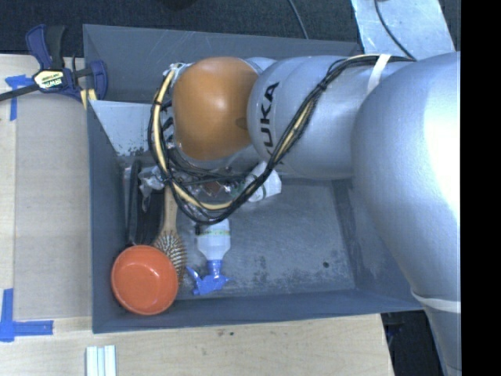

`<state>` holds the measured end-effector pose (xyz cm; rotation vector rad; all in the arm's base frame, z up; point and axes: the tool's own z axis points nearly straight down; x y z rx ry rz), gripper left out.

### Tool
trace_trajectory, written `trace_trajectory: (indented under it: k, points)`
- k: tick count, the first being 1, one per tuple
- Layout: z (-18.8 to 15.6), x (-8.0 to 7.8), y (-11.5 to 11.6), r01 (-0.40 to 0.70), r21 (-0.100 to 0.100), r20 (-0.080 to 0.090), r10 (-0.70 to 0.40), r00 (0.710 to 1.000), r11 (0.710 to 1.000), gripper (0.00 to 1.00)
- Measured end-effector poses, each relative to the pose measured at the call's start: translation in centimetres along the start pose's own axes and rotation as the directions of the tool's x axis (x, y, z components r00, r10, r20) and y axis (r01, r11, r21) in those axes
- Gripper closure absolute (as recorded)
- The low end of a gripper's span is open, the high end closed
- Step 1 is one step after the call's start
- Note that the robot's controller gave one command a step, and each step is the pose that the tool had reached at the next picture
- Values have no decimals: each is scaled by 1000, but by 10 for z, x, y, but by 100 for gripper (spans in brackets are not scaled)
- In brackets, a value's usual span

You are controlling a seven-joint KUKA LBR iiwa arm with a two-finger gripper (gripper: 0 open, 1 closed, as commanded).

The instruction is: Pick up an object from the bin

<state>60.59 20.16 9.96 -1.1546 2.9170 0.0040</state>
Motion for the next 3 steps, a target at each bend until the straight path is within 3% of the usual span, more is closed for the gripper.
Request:
trace_trajectory:
  k: [1, 2, 3]
  points:
    - [23, -23, 24, 205, 11, 16, -205, 979, 979, 0]
    - [19, -39, 24, 385, 17, 27, -386, 922, 923, 100]
    - [19, -39, 24, 385, 17, 27, -386, 922, 923, 100]
